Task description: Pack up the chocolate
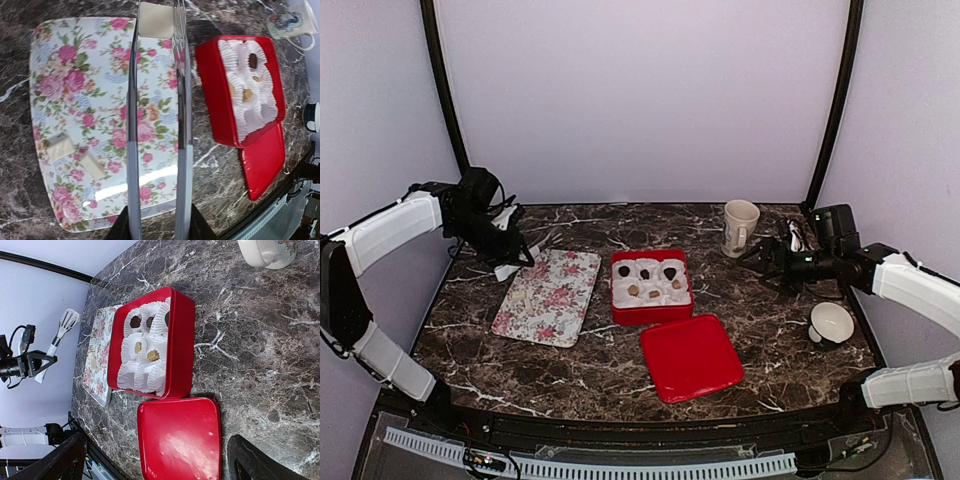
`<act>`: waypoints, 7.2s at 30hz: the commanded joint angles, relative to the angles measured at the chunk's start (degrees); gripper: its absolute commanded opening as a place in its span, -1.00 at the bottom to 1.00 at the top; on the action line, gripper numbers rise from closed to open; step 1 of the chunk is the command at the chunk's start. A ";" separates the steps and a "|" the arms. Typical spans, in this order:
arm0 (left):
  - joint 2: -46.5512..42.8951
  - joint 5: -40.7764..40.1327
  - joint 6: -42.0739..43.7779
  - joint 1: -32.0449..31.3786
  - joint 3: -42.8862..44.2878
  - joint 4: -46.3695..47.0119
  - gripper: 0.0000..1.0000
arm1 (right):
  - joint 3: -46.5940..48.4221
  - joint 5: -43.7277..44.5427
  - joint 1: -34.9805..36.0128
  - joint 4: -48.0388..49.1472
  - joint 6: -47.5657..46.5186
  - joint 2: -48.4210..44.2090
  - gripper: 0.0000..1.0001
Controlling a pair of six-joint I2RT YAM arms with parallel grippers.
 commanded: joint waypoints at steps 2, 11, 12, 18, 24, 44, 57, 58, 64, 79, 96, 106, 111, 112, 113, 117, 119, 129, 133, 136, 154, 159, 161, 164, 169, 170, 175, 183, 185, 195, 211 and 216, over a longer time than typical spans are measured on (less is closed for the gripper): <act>-3.99 8.41 -2.28 -5.43 1.28 6.37 -0.56 | 0.13 -0.64 -0.26 0.88 -1.11 -0.47 0.99; 0.61 15.62 -1.02 -18.51 2.72 9.95 -0.58 | 0.33 -1.10 -0.27 0.54 -1.48 0.27 0.99; 1.53 16.24 -0.65 -19.58 2.87 9.93 -0.58 | 0.24 -1.01 -0.28 0.57 -1.43 0.20 0.99; 7.54 18.99 1.89 -24.46 5.78 7.65 -0.58 | -0.57 -1.05 -0.28 0.92 -0.71 0.15 0.99; 12.52 20.32 2.61 -26.59 8.31 7.07 -0.57 | -0.73 -0.63 -0.23 0.75 -0.33 0.10 0.99; 20.61 20.60 3.88 -27.23 12.57 6.05 -0.50 | -0.92 0.14 -0.26 -0.12 -0.03 -0.48 0.99; 23.13 20.90 3.22 -27.37 13.64 6.92 -0.45 | -1.36 0.56 -0.28 -0.60 -0.24 -1.02 0.99; 23.20 20.90 3.14 -27.38 13.66 7.02 -0.43 | -1.34 0.67 -0.24 -0.55 -0.24 -0.99 0.99; 23.78 21.28 2.98 -27.40 13.84 7.14 -0.34 | -1.32 0.74 -0.27 -0.54 -0.33 -0.88 0.99; 21.85 20.00 3.04 -27.36 15.54 5.55 -0.29 | -1.11 0.73 -0.25 -0.57 -0.59 -0.77 0.99; -0.16 6.18 -4.54 -16.62 4.14 -0.21 -0.30 | -0.33 -0.71 -0.28 0.38 -1.44 -0.05 0.99; -13.99 -9.16 -13.69 -15.81 -4.59 -15.68 -0.27 | -0.22 -2.27 -0.20 0.79 -2.50 0.68 0.99; -19.66 -12.11 -21.44 -15.18 -9.90 -19.85 -0.26 | -0.09 -3.00 -0.27 1.20 -2.88 1.40 0.99; -20.51 -12.25 -22.37 -15.03 -10.86 -20.10 -0.27 | -0.01 -3.17 -0.24 1.30 -2.88 1.59 0.99; -21.27 -12.45 -23.14 -14.75 -11.89 -20.32 -0.26 | 0.00 -3.25 -0.28 1.43 -2.88 1.63 0.99; -22.10 -13.37 -24.03 -13.46 -14.46 -20.62 -0.24 | -0.04 -3.56 -0.28 1.75 -2.96 1.85 0.99; -21.72 -13.55 -23.75 -12.72 -15.16 -20.15 -0.22 | 0.04 -3.49 -0.28 1.60 -2.98 1.84 0.99; -16.56 -12.29 -19.40 -9.21 -14.99 -14.92 -0.19 | -0.89 -2.81 -0.25 1.72 -2.27 0.86 0.99; -14.31 -11.74 -18.13 -8.43 -14.18 -13.11 -0.19 | -0.84 -2.54 -0.25 1.69 -1.99 0.85 0.99; -12.75 -11.28 -17.05 -7.91 -13.74 -12.20 -0.20 | -0.84 -2.31 -0.20 1.70 -1.87 0.86 0.99; -8.01 -10.40 -12.40 -6.08 -12.15 -10.11 -0.31 | -1.07 -1.42 -0.26 1.20 -1.23 0.32 0.99; -8.22 -11.34 -10.98 -6.03 -10.15 -11.83 -0.43 | -0.99 -1.22 -0.28 1.16 -1.21 0.21 0.99; -8.38 -11.20 -10.58 -6.03 -9.26 -12.16 -0.46 | -1.01 -1.28 -0.21 1.16 -1.20 0.27 0.99; -8.48 -11.05 -10.12 -6.05 -7.76 -12.56 -0.50 | -1.10 -1.30 -0.23 1.32 -1.12 0.17 0.99; -8.44 -8.65 -8.44 -6.15 -3.65 -11.73 -0.52 | -1.39 -1.37 -0.28 1.33 -1.03 -0.22 0.99; -8.33 -7.67 -8.10 -6.18 -2.65 -11.34 -0.53 | -1.49 -1.34 -0.28 1.36 -0.91 -0.40 0.99; -7.83 2.32 -5.38 -6.47 0.70 -5.25 -0.53 | -2.03 -1.32 -0.28 1.51 -0.51 -1.10 0.99; -2.91 12.92 -1.24 -12.30 3.57 4.59 -0.53 | -2.06 -1.39 -0.28 1.29 -0.49 -1.27 0.99; -0.86 15.41 1.02 -13.51 4.78 5.08 -0.53 | -1.97 -1.31 -0.28 1.25 -0.44 -1.26 0.99; 9.22 17.95 10.87 -18.06 10.43 2.08 -0.54 | -1.66 -0.88 -0.27 0.48 -0.16 -1.54 0.99; 17.17 12.19 16.35 -24.11 13.11 -1.88 -0.52 | -2.64 -0.02 -0.28 -0.32 0.72 -3.18 0.99; 18.27 10.11 17.01 -24.42 13.68 -2.66 -0.51 | -2.79 0.08 -0.28 -0.32 0.90 -3.39 0.99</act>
